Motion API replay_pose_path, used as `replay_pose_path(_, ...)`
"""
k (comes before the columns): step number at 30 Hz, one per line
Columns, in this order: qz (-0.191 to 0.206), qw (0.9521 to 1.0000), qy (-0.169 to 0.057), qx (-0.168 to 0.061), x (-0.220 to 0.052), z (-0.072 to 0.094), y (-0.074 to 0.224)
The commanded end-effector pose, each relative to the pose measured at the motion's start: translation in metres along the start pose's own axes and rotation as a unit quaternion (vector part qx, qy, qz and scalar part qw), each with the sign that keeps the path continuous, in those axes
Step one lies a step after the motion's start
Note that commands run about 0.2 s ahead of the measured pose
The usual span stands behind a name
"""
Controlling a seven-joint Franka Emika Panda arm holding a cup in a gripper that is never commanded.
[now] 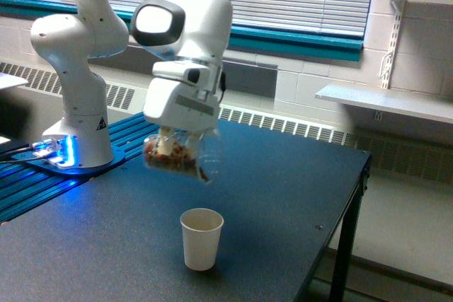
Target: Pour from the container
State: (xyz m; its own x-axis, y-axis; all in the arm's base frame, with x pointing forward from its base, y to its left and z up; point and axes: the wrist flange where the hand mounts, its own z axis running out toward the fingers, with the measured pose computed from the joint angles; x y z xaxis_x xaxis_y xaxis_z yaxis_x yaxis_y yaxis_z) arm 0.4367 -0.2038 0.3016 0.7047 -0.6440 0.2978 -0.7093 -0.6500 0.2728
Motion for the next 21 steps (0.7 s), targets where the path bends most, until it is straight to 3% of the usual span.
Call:
replay_pose_path(1, 0.003, 0.9997, 0.017, -0.016, -0.005, 0.000, 0.015)
replay_pose_path(13, -0.085, 0.9935, 0.044, -0.061, -0.023, 0.014, 0.014)
replay_pose_path(21, -0.091, 0.9929, 0.038, -0.066, -0.025, 0.020, 0.004)
